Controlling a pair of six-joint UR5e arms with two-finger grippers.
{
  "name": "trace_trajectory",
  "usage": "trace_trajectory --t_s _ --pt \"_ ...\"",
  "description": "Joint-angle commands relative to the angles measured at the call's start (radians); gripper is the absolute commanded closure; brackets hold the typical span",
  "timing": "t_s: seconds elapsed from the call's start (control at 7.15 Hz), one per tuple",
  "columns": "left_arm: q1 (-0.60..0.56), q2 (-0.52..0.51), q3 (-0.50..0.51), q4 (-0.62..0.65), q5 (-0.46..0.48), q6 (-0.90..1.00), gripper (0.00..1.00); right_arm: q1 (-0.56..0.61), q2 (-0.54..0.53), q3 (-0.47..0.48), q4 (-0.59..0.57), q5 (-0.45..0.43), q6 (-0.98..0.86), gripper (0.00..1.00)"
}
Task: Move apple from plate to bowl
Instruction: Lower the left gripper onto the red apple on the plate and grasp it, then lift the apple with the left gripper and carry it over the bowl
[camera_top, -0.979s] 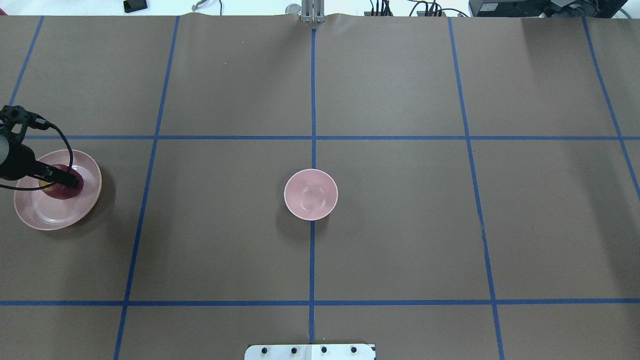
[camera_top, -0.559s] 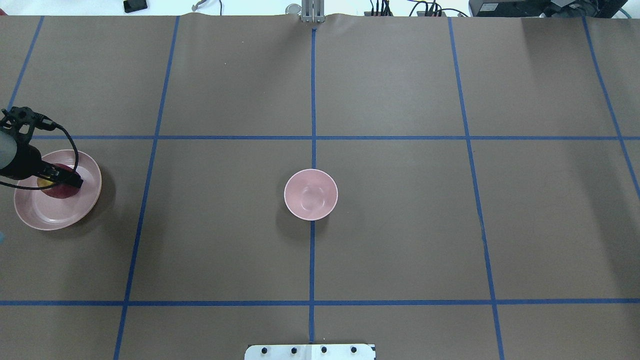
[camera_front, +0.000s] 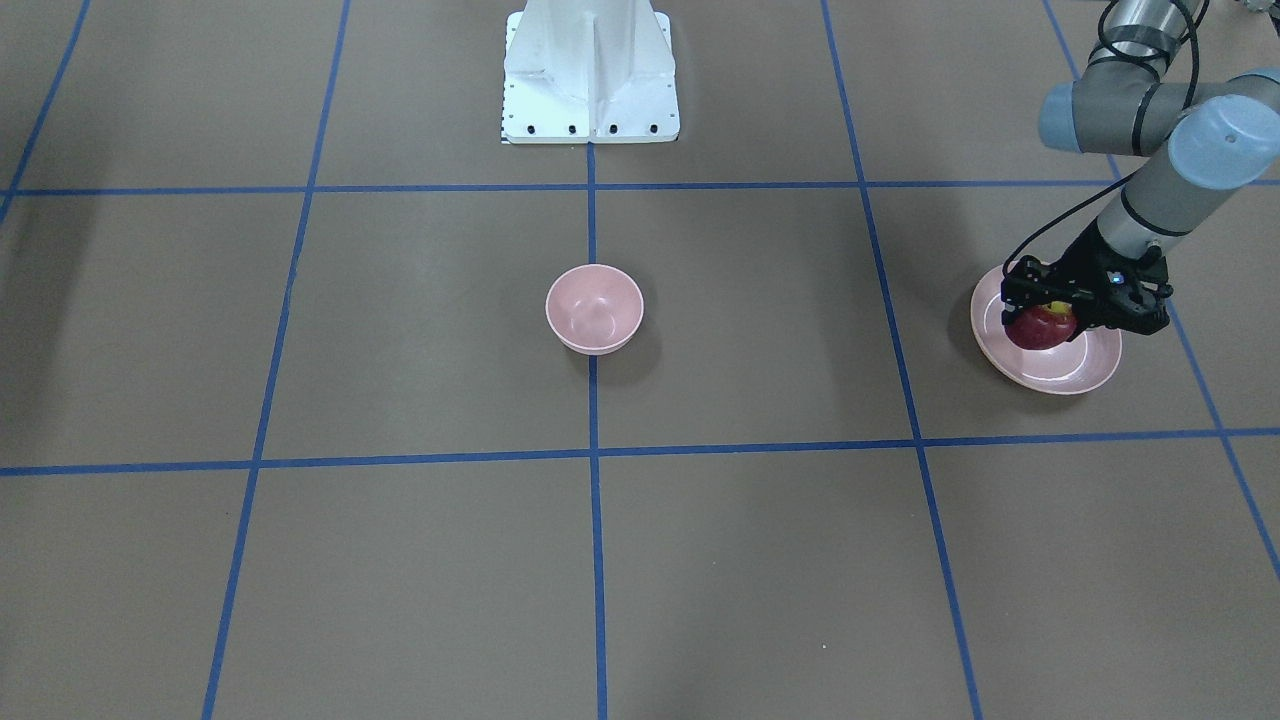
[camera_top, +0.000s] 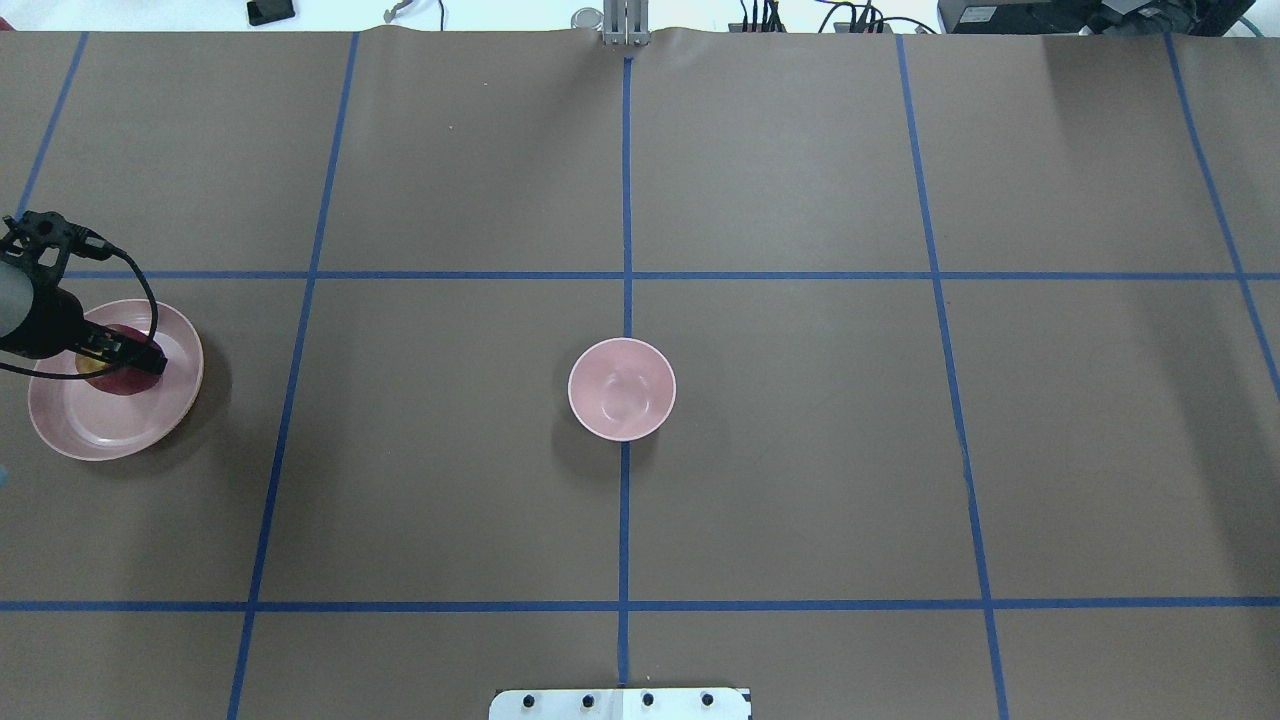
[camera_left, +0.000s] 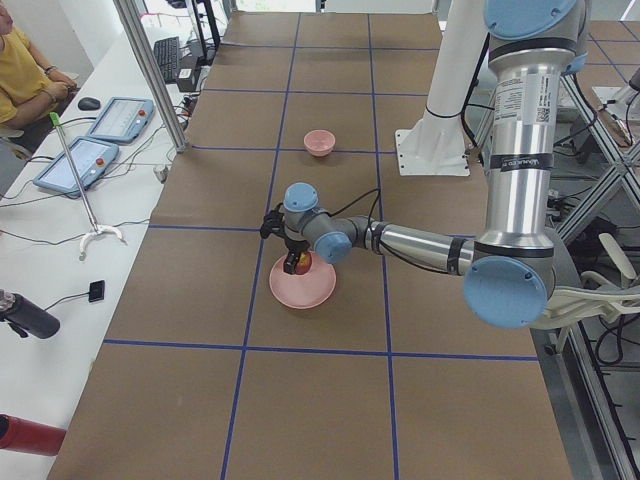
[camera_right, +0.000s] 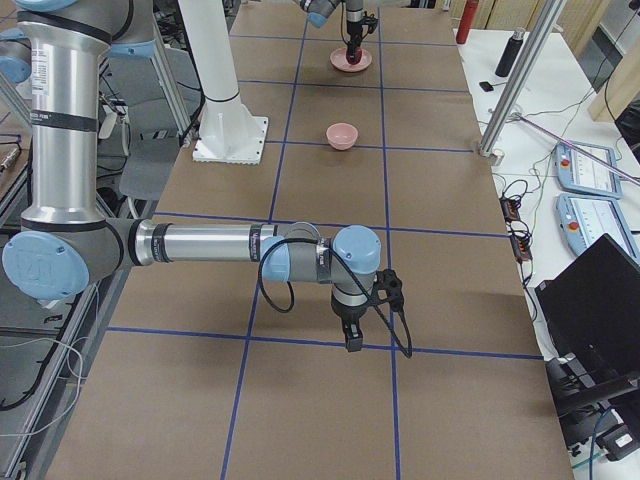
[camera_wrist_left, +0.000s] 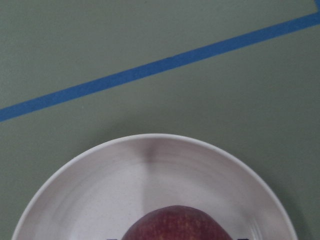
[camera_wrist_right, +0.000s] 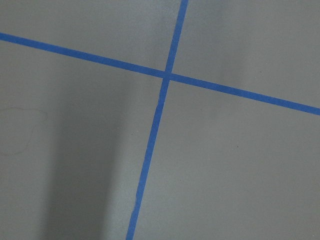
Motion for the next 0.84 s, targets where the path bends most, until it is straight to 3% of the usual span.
trace_trajectory --t_s 0.0,0.14,0.42,0.56,0.7 --pt "0.001 -0.087 -0.200 0.338 0.003 -0.015 0.91 0.000 0.000 -0.001 0.000 0.000 0.000 0.00" --pt "0.015 -0.183 -0.236 0.466 0.008 -0.096 0.90 0.000 -0.001 -0.003 0.000 0.000 0.001 0.00" --pt "0.160 -0.315 -0.229 0.481 0.049 -0.325 0.90 0.000 -0.002 -0.006 0.000 -0.002 0.001 0.00" --pt "0.252 -0.436 -0.191 0.523 0.114 -0.436 0.90 0.000 -0.002 -0.006 0.000 -0.003 0.001 0.00" --pt "0.310 -0.615 -0.083 0.604 0.162 -0.524 0.90 0.000 -0.002 -0.007 0.000 -0.003 0.003 0.00"
